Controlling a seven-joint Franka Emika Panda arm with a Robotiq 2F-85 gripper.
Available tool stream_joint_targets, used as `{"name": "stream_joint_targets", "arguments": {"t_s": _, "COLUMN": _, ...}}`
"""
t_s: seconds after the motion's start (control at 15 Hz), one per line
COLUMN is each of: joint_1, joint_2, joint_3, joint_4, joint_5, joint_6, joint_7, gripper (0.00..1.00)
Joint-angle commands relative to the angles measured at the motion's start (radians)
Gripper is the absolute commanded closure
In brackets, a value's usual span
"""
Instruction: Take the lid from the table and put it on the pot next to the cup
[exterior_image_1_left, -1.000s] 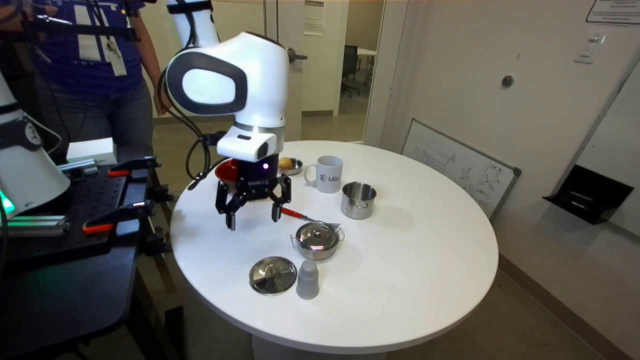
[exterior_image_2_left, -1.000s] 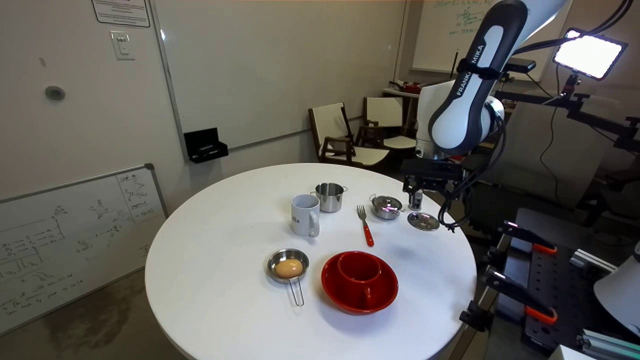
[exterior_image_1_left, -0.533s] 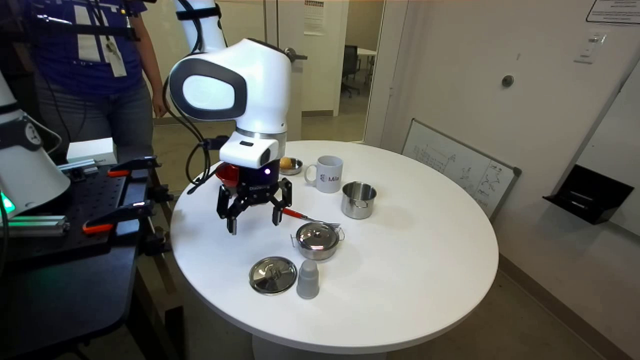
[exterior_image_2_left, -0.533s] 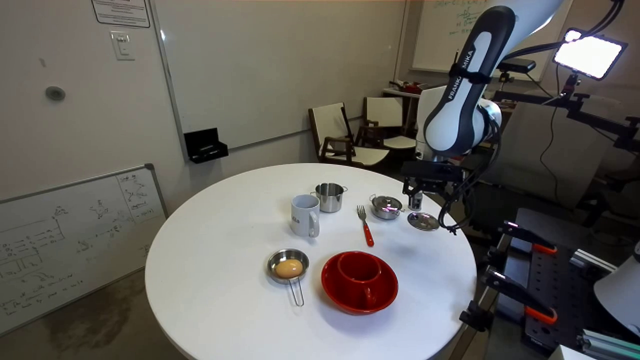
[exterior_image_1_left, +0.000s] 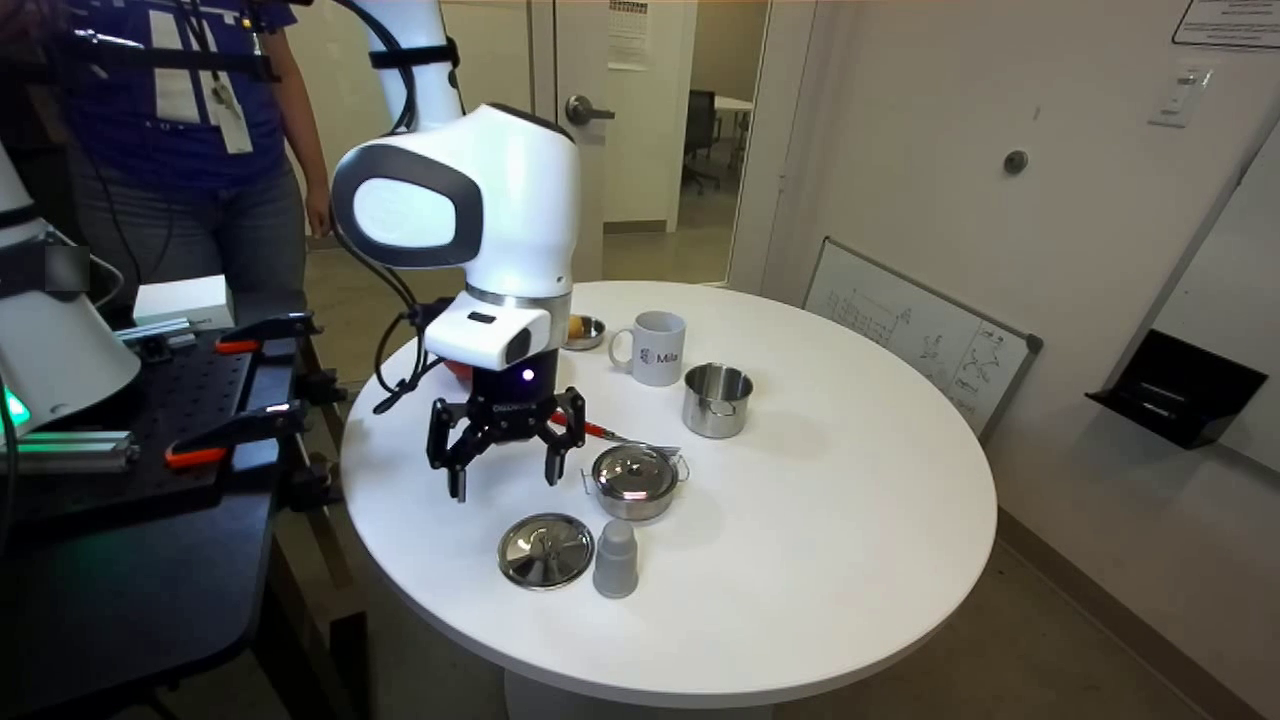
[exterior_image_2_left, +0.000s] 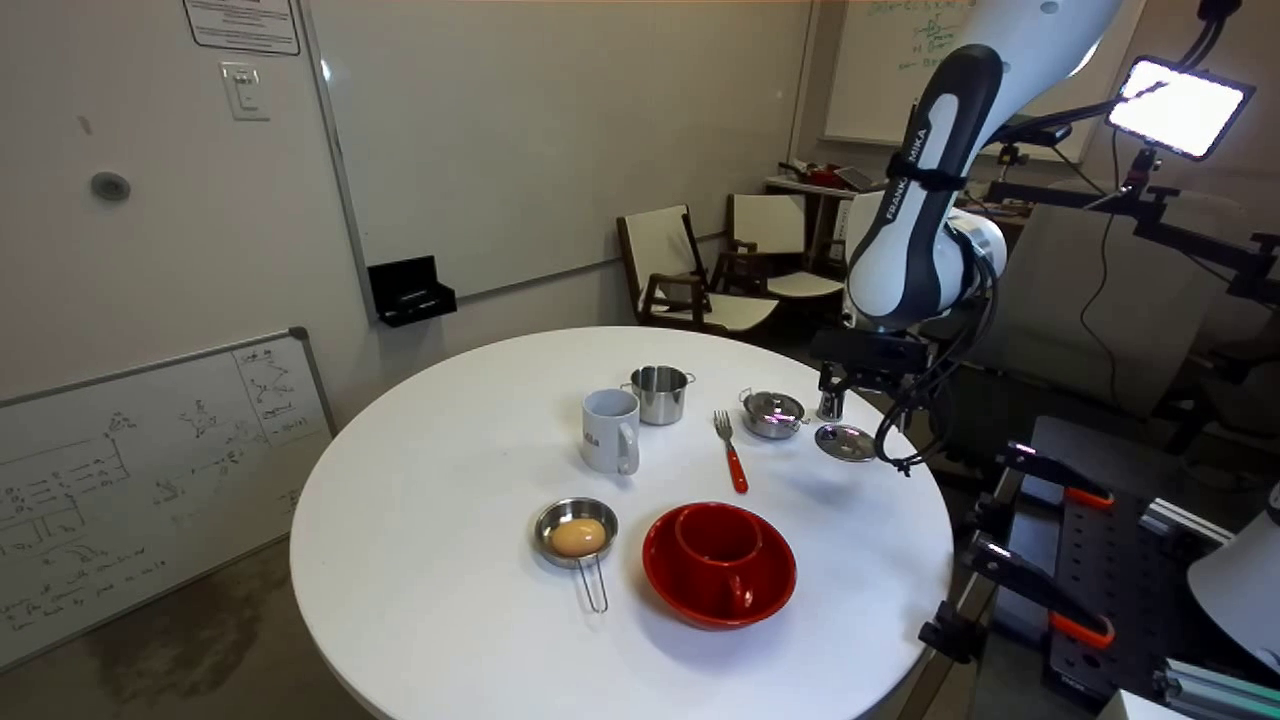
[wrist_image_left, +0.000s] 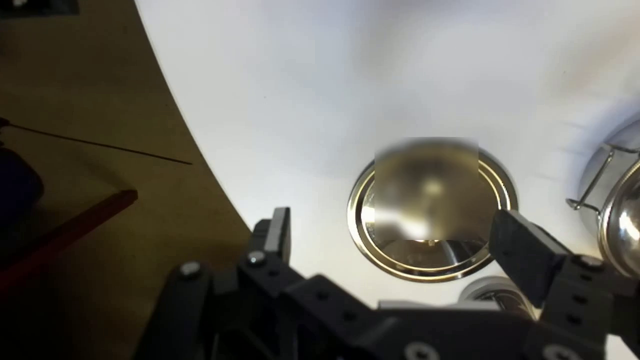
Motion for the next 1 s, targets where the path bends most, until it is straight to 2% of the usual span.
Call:
{"name": "stream_joint_targets", "arguments": {"t_s": 0.0, "joint_1": 0.012, "joint_2": 0.068, "joint_3": -0.019, "joint_4": 0.032, "joint_5": 0.065, "joint_6": 0.084, "joint_7": -0.059, "gripper": 0.00}}
{"name": "stream_joint_targets", "arguments": {"t_s": 0.33, "joint_1": -0.009, "joint_2": 0.124, "joint_3": -0.006, "joint_4": 0.062, "joint_5": 0.123, "joint_6": 0.188, "joint_7": -0.148, "gripper": 0.00}}
{"name": "stream_joint_targets", "arguments": {"t_s": 0.93, "joint_1": -0.071, "joint_2": 0.178, "joint_3": 0.065, "joint_4": 0.112, "joint_5": 0.234, "joint_6": 0.191, "joint_7": -0.268, "gripper": 0.00}}
